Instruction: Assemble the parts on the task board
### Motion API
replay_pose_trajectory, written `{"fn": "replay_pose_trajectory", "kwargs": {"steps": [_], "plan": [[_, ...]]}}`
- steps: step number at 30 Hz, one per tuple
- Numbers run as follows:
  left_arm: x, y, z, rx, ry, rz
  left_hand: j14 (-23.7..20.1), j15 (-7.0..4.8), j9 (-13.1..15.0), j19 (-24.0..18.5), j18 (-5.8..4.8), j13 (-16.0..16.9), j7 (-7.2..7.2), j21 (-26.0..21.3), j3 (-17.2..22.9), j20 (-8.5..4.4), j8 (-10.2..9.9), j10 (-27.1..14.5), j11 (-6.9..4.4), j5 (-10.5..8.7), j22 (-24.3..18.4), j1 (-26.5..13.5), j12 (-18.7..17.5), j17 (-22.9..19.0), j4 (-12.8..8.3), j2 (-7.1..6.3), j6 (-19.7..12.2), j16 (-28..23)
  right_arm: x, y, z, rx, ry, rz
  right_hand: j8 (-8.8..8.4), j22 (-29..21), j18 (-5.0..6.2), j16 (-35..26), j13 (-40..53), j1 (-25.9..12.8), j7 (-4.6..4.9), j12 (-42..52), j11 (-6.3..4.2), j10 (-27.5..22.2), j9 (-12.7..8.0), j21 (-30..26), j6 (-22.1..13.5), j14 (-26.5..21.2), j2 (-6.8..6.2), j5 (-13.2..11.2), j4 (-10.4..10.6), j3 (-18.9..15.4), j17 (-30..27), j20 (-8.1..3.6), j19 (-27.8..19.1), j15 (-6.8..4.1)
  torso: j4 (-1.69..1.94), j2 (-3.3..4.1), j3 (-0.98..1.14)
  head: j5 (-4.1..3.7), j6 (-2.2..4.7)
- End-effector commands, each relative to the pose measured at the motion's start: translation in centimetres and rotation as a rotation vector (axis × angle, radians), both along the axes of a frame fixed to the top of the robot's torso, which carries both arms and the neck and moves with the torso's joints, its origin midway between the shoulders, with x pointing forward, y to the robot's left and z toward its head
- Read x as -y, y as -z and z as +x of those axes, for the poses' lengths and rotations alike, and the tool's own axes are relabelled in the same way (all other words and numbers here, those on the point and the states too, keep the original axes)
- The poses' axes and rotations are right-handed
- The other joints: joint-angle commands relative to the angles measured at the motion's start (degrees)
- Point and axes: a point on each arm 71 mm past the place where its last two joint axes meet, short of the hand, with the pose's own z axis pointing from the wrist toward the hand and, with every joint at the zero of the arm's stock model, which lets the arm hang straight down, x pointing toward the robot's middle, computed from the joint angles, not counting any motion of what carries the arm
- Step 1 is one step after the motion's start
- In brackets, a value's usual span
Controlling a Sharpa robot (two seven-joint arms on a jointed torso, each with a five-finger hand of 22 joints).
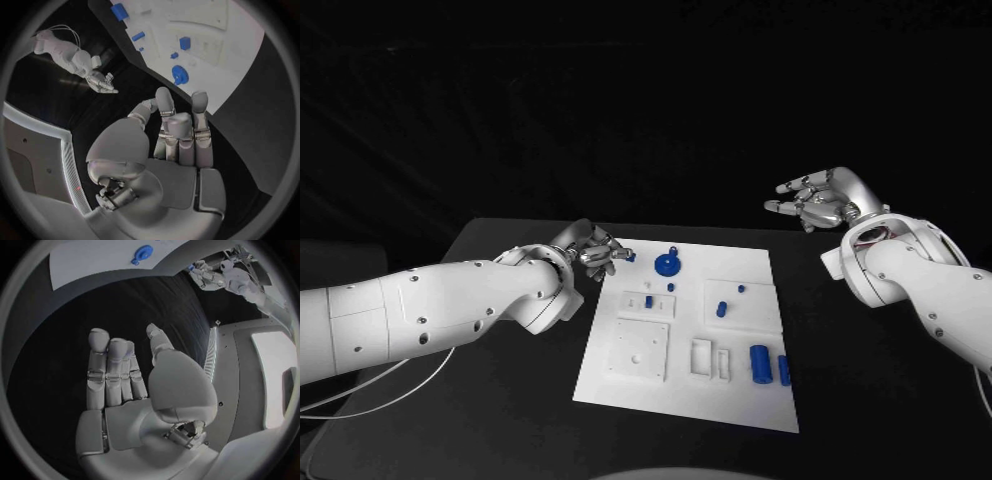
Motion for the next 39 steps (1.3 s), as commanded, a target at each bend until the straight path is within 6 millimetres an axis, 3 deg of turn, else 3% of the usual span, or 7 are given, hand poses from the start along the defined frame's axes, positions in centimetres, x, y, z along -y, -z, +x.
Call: {"fn": "replay_pose_trajectory", "kwargs": {"steps": [1, 7, 17, 26, 39], "plan": [[-0.2, 0.4, -0.3, 0.051, -0.072, 0.034, 0.4, 0.14, 0.1, 0.4, 0.59, -0.1, -5.27, 0.2, 4.2, 0.2, -0.2, 2.6, -0.44, 0.41, 0.6, 0.1, 0.4, 0.1, -3.9, -0.43, 7.7, -0.2, 0.6, -0.2, 0.4, 0.018, 0.012, 0.031, -0.19, 2.6, 0.27, 0.4, -0.1, -0.4, -0.06, 0.3, -0.4, 0.1, -0.1, 0.2, 0.3, 0.2, 0.4, 0.3, 0.0, 0.4, -0.1, 0.03, 1.3, -0.17, 0.06, -0.42, 0.17, -0.02, -0.61], [-0.4, 1.8, -0.8, 0.03, -0.103, 0.046, 0.4, 0.19, 0.2, 0.4, 0.71, -0.1, -5.29, 0.3, 4.3, 0.32, -0.4, 2.6, -0.41, 0.94, 0.6, 0.1, 0.5, 0.5, -3.8, -0.64, 7.9, -0.2, 1.3, -0.3, 0.9, 0.019, 0.034, 0.036, -0.19, 2.6, 0.27, 0.4, -0.1, -0.4, -0.06, 0.3, -0.4, 0.1, -0.1, 0.2, 0.3, 0.2, 0.4, 0.3, 0.0, 0.4, -0.1, 0.03, 1.3, -0.17, 0.12, -0.37, 0.2, 0.09, -1.0], [0.2, 4.0, -1.5, -0.053, -0.106, 0.071, 0.4, 0.27, 0.5, 0.3, 0.87, -0.3, -5.29, 0.3, 4.5, 0.5, -0.5, 2.6, -0.22, 1.59, 0.6, -0.1, 0.6, 0.3, -3.7, -0.92, 8.1, -0.5, 1.3, -0.2, 1.2, 0.013, 0.034, 0.041, -0.18, 2.6, 0.28, 0.4, -0.3, -0.6, -0.05, 0.2, -0.38, 0.1, -0.1, 0.2, 0.3, 0.1, 0.5, 0.3, 0.0, 0.4, -0.1, 0.04, 1.3, -0.15, 0.11, -0.25, -0.01, 0.1, -1.6], [1.0, 5.1, -1.7, -0.151, -0.092, 0.104, 0.5, 0.31, 0.6, 0.2, 0.93, -0.3, -5.3, 0.3, 4.5, 0.59, -0.5, 2.6, -0.2, 1.71, 0.6, -0.2, 0.7, 0.5, -3.8, -0.95, 8.2, -0.4, 1.0, -0.2, 1.3, 0.008, 0.028, 0.043, -0.19, 2.5, 0.28, 0.4, -0.4, -0.7, -0.05, 0.3, -0.38, 0.0, -0.1, 0.2, 0.3, 0.1, 0.53, 0.4, 0.0, 0.3, -0.1, 0.05, 1.2, -0.14, 0.05, -0.24, 0.04, 0.01, -2.22], [1.8, 5.5, -1.6, -0.193, -0.059, 0.168, 0.5, 0.37, 0.9, 0.1, 1.12, -0.3, -5.33, 0.4, 4.5, 0.78, -0.5, 2.6, -0.06, 1.83, 0.6, -0.5, 0.9, 0.9, -3.9, -1.13, 8.4, -0.3, 0.8, -0.1, 1.3, 0.001, 0.022, 0.045, -0.19, 2.5, 0.27, 0.4, -0.4, -0.9, -0.05, 0.3, -0.37, 0.0, -0.1, 0.3, 0.3, 0.0, 0.6, 0.7, 0.3, 0.3, -0.1, 0.05, 1.2, -0.14, 0.25, -0.16, 0.12, -0.46, -2.84]]}}
